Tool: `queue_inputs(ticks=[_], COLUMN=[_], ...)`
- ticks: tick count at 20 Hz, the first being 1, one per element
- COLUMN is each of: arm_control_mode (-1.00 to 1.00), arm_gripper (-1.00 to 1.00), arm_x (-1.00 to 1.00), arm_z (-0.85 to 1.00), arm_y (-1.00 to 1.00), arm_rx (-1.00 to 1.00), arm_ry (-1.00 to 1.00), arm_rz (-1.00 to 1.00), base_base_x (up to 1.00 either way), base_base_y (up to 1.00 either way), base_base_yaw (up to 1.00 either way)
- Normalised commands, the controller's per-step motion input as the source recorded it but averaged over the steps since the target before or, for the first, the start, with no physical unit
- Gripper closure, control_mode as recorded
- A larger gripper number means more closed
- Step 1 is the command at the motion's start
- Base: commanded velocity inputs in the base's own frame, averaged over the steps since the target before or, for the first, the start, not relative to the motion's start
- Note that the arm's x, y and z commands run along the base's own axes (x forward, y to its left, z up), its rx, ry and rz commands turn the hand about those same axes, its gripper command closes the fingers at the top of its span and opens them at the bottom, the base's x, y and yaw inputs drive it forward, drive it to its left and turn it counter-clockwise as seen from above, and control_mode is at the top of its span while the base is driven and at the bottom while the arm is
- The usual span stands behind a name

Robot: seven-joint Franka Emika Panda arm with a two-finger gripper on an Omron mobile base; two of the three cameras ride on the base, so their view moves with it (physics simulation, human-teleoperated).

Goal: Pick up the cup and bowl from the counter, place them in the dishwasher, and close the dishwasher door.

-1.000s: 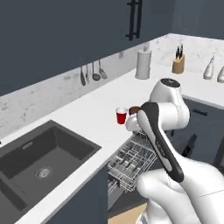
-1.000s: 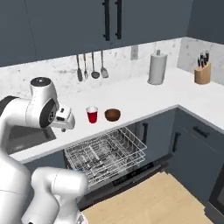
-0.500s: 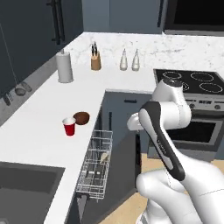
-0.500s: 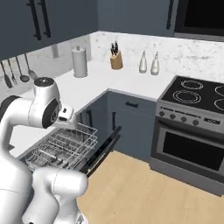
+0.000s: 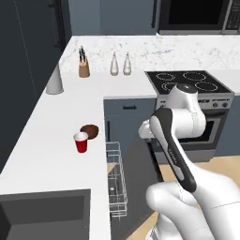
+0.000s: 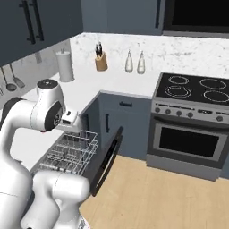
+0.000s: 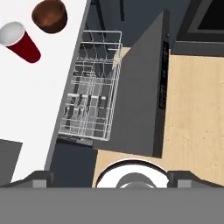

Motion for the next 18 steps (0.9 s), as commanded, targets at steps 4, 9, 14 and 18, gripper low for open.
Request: queue_inputs(ticks=[4,9,14,18], arm_control_mode=[1.0,1.0,1.0,1.0], arm_gripper=[-1.0,-1.0,-1.0,-1.0], arm_x=[0.0,0.0,0.0,0.0], arm_z=[0.0,0.0,0.0,0.0], arm_y=[0.0,0.0,0.0,0.0], arm_rx=[0.0,0.0,0.0,0.0], arm_ry=[0.0,0.0,0.0,0.0], arm_rz=[0.0,0.0,0.0,0.0], base_base_x=[0.2,-0.08,-0.15,-0.05], base_base_y=[0.34,0.24,0.08,0.05], base_base_yaw=[-0.04,0.08,0.1,0.19])
